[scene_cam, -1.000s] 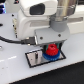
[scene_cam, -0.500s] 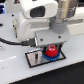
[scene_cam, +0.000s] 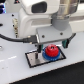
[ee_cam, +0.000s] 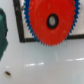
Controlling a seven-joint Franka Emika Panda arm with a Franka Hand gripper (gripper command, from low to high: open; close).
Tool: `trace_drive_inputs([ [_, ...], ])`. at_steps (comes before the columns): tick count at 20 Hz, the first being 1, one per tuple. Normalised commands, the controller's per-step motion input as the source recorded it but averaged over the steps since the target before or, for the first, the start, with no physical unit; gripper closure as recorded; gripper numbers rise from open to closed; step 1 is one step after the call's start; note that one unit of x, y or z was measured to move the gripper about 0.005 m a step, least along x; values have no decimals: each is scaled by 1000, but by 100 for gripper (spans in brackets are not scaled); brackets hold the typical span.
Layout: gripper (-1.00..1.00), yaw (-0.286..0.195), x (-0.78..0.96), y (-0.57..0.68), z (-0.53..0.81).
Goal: Insert the blue gear onto the right peg, followed by the red gear
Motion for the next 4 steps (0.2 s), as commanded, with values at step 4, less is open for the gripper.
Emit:
trace_drive_inputs([
  [4,-100,0,20,30,394],
])
